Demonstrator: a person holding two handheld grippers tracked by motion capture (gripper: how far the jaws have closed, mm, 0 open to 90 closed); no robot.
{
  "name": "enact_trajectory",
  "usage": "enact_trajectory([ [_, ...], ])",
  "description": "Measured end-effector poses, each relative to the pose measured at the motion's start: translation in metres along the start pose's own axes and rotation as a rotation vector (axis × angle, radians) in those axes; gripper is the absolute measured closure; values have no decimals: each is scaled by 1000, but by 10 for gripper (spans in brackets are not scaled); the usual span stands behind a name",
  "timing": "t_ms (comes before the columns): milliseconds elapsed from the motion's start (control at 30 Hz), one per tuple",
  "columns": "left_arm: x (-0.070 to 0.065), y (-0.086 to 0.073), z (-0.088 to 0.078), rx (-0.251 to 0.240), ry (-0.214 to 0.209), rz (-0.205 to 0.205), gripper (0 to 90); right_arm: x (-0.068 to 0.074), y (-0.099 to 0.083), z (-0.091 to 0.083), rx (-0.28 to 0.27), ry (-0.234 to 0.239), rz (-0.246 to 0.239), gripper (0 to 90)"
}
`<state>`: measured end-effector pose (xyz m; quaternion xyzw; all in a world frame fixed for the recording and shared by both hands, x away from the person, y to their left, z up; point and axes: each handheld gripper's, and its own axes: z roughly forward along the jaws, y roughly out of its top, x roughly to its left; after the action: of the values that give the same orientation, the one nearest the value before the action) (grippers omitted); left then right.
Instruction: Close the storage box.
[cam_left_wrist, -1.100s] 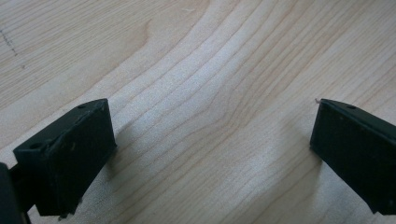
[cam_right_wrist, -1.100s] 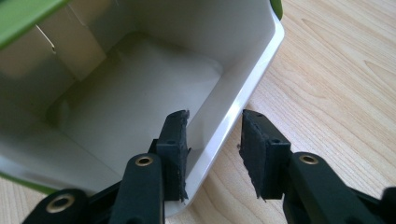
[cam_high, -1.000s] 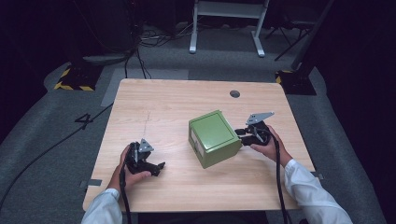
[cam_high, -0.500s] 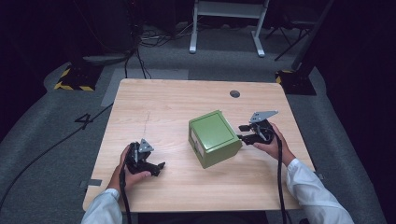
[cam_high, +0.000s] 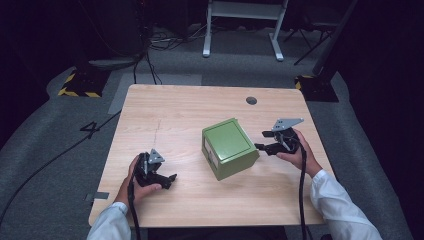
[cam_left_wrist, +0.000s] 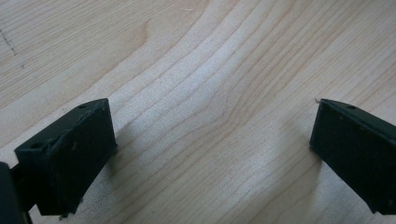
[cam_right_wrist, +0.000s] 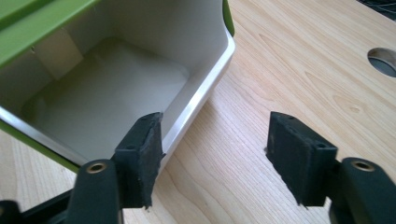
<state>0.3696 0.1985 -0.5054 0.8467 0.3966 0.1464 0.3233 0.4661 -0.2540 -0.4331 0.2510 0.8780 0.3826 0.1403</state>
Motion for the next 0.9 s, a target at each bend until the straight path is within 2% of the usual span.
enact_trajectory([
  [300, 0, 0, 0, 1, -1, -2, 3, 1, 0, -7, 19, -62, -11, 245],
  [467, 0, 0, 0, 0, 0, 0, 3, 0, -2, -11, 28, -84, -13, 227],
  [600, 0, 0, 0, 1, -1, -2, 3, 1, -6, -14, 58, -130, -51, 219],
  [900, 0, 0, 0, 1, -1, -2, 3, 3, -14, -21, 88, -149, -65, 205],
])
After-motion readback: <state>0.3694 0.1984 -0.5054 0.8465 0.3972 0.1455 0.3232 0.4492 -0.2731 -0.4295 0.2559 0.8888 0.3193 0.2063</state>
